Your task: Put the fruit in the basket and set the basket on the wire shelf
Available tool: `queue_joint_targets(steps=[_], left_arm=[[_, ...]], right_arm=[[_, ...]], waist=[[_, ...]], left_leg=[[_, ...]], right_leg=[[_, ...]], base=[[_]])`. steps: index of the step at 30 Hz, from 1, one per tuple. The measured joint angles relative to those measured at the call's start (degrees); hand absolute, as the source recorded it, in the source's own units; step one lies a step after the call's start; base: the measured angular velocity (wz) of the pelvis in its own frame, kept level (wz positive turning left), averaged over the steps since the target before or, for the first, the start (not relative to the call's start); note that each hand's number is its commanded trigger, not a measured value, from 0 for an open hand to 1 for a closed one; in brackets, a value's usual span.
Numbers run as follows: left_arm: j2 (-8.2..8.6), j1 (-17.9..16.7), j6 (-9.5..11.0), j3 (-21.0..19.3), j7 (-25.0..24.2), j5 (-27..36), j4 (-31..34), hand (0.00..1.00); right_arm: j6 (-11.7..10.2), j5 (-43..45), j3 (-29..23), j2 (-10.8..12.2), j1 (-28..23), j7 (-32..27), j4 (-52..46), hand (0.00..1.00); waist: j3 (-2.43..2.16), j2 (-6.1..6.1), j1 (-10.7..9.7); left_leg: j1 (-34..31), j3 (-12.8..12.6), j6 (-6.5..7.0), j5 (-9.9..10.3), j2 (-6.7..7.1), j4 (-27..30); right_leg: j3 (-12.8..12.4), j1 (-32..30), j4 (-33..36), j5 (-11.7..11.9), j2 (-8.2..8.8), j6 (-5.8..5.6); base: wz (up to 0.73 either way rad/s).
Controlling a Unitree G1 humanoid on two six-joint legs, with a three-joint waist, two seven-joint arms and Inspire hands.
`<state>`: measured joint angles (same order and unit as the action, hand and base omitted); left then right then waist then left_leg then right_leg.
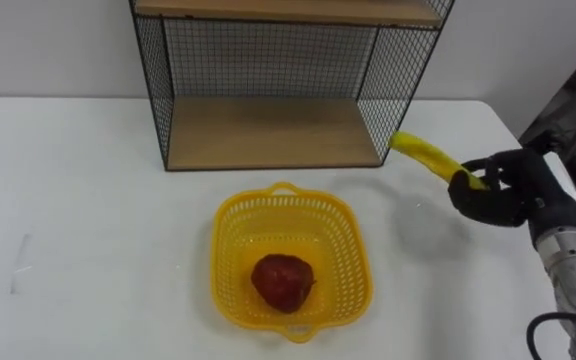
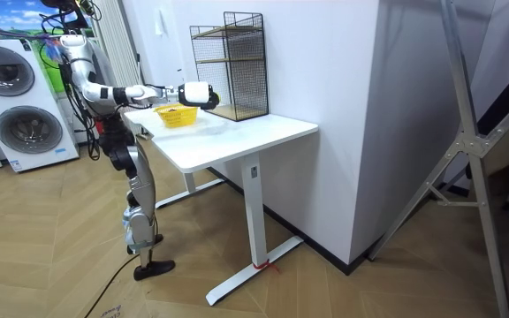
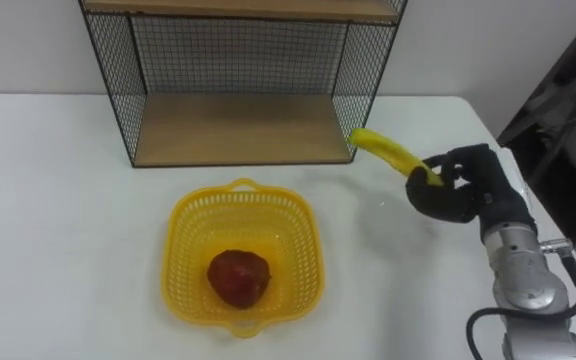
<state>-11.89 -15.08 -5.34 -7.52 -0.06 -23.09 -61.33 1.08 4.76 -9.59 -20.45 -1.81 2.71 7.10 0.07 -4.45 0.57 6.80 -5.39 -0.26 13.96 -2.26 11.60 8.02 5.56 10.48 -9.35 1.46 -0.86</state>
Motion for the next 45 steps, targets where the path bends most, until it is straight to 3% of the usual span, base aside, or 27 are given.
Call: queue_joint_targets(steps=[3,12,17,24,29,37,42,43,44,45], left_arm=[[0.62,-0.41,0.39,0.02,0.71,0.00,-0.01,0.00],[1.31,-0.48,0.80,2.24,1.10,-0.04,-0.07,0.00],[1.47,-0.18,0.75,2.20,0.54,-0.05,-0.54,0.00],[1.20,1.38,0.78,2.23,0.28,-0.08,-0.42,0.00],[-0.01,2.13,0.79,3.34,0.39,-0.02,-0.55,0.00],[-0.29,2.45,0.76,4.54,-0.11,-0.01,-1.31,0.00],[-0.36,3.05,0.74,4.53,-0.65,0.24,-1.79,0.00],[-0.38,3.18,0.74,4.52,-0.66,0.43,-1.79,0.00],[-0.41,3.27,0.74,4.52,-0.67,0.45,-1.79,0.00],[-0.47,3.47,0.74,4.52,-0.66,0.77,-1.76,0.00]], right_arm=[[0.00,-1.92,0.00,0.45,-0.07,0.00,-3.72,1.00],[-0.41,-5.19,0.29,0.45,-0.06,0.14,-8.47,1.00],[-0.39,-5.21,0.91,0.44,-0.06,3.40,-11.66,1.00],[-0.30,-3.80,5.59,0.41,-0.05,10.59,-15.44,1.00],[-0.05,-1.57,7.78,0.41,-0.05,13.61,-15.57,1.00],[0.30,-0.31,10.65,0.39,-0.05,17.81,-15.56,1.00],[1.55,0.10,11.21,0.38,-0.06,22.83,-15.41,0.98],[1.74,0.43,11.22,0.38,-0.06,23.89,-15.27,0.12],[1.96,0.53,11.24,0.38,-0.06,24.44,-15.27,0.00],[2.32,0.59,11.34,0.36,-0.07,25.14,-15.14,0.00]], waist=[[0.16,0.48,-0.10],[-0.17,0.99,-0.12],[-0.33,0.72,0.00],[-0.59,0.16,0.95],[-0.17,-0.11,1.64],[0.20,0.43,1.82],[0.11,0.25,2.02],[0.03,0.01,2.18],[0.01,-0.08,2.35],[0.01,-0.27,2.68]], left_leg=[[0.00,-0.10,0.00,0.00,-0.02,-0.17],[-0.23,-0.25,0.00,0.00,-0.05,-0.28],[-0.32,-0.25,0.00,0.00,-0.05,-0.19],[-1.18,-0.20,0.00,-0.01,-0.06,0.34],[-1.25,-0.04,0.00,0.00,-0.07,0.43],[-2.19,0.07,0.02,0.03,-0.08,0.94],[-2.12,0.07,0.02,0.00,-0.07,0.24],[-2.14,0.07,0.02,0.00,-0.07,0.22],[-2.14,0.07,0.02,0.00,-0.07,0.23],[-2.12,-0.01,0.02,-0.01,-0.07,0.23]], right_leg=[[0.02,-0.02,0.01,0.00,0.00,0.00],[0.01,-0.27,0.17,0.00,0.01,0.01],[-0.02,-0.41,0.17,0.00,0.00,0.01],[0.01,-1.16,0.25,0.02,0.02,0.03],[0.01,-1.18,0.22,0.02,0.03,0.03],[0.27,-1.75,0.34,0.11,0.06,0.15],[0.20,-1.84,0.26,0.11,0.05,0.15],[0.21,-1.87,0.21,0.12,0.06,0.15],[0.21,-1.88,0.18,0.11,0.06,0.15],[0.16,-1.90,0.16,0.11,0.04,0.15]], base=[[-0.01],[0.00],[0.00],[0.00],[0.00],[0.00],[0.00],[0.00],[0.00],[0.00]])
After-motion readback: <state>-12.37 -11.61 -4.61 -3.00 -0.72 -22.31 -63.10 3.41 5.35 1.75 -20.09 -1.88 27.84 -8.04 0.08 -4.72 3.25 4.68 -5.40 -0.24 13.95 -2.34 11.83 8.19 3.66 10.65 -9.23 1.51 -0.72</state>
